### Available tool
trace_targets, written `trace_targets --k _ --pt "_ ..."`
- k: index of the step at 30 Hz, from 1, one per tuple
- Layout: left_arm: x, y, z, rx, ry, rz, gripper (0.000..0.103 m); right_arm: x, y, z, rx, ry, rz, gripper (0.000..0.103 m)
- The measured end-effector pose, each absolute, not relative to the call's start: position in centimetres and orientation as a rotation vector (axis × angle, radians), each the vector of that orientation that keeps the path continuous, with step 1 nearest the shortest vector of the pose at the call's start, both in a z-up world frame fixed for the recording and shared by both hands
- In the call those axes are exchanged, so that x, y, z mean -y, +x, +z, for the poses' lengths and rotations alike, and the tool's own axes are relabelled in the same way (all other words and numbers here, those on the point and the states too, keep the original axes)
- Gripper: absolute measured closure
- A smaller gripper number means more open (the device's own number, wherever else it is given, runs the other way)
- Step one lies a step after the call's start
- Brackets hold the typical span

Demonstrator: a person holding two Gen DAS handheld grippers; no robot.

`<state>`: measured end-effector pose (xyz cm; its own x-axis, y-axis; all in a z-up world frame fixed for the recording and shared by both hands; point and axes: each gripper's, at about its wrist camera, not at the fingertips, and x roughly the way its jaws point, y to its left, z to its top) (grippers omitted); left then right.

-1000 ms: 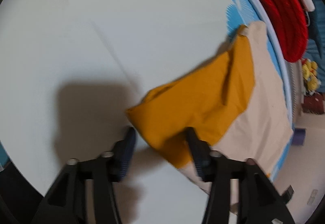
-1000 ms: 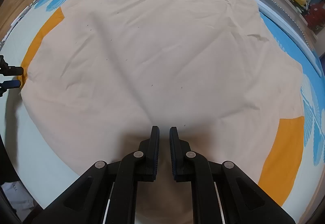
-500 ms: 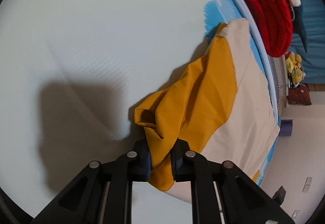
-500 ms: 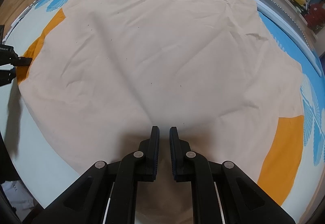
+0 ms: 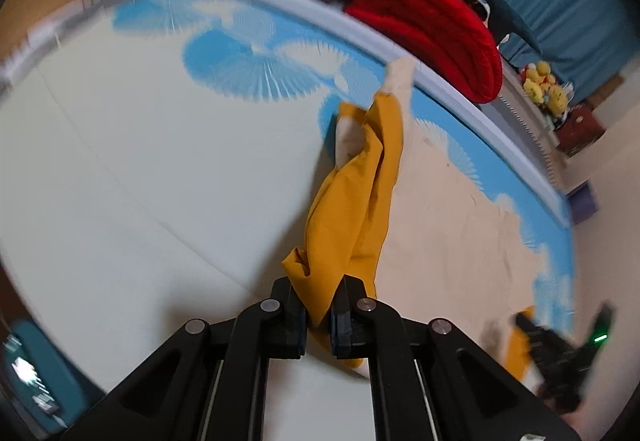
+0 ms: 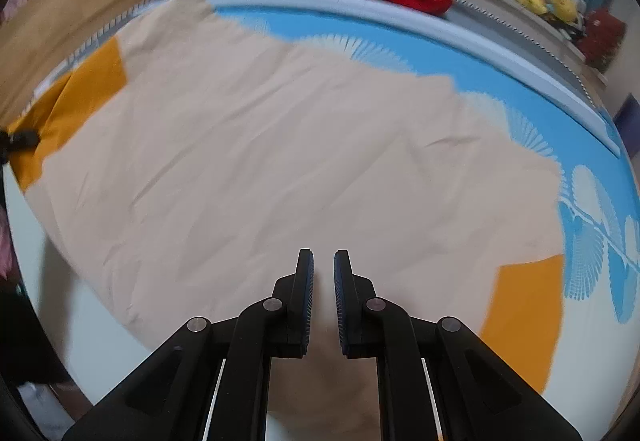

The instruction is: Fold large clothes

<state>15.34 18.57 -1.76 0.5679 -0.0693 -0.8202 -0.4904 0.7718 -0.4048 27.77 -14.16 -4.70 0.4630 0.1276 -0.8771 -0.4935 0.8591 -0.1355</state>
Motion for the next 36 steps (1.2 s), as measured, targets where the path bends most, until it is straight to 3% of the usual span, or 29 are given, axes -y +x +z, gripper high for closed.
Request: trace_targets --k 6,11,12,13,15,16,26,28,33,36 --pt "-14.0 16.1 1.3 -0.909 -0.492 0.176 0.097 17.3 27.2 0.5 -0.912 -0.299 0.357 0.091" --pt "-5.2 17.7 4.1 -0.859 -0.349 -0.078 0.097 22.2 26.1 4.8 -0.84 -0.19 0.297 0.088" --pt "-3.0 18.0 4.5 -0.853 -0.312 -0.128 0.097 23.6 26.0 5.5 -0.827 -0.16 0.276 0.08" --pt "-0.7 18.2 4.7 -0.851 -0.274 -0.176 0.097 25.0 26.1 5.9 -0.82 -0.132 0.252 0.06" --pt "3.2 18.5 4.6 -0.859 -0.225 -0.252 0.097 27.4 25.9 6.6 -0.808 -0.073 0.214 0.03" --pt "5.7 18.7 4.2 -0.871 -0.196 -0.303 0.098 28.6 25.8 6.9 -0.802 -0.047 0.196 0.028" --pt "21.8 18.8 -1.5 -1.047 -0.007 -0.646 0.096 35.6 24.5 7.9 -0.807 -0.006 0.147 0.028" --pt "21.8 19.6 -2.4 -1.113 -0.06 -0.673 0.092 36.2 24.8 7.6 -0.832 0.02 0.171 0.028" --pt "17.2 21.9 -1.7 -1.21 -0.307 -0.726 0.062 35.7 26.0 5.1 -0.981 0.16 0.346 0.028" --pt "14.3 22.3 -0.1 -1.185 -0.324 -0.736 0.06 34.2 26.8 2.4 -1.101 0.215 0.414 0.028"
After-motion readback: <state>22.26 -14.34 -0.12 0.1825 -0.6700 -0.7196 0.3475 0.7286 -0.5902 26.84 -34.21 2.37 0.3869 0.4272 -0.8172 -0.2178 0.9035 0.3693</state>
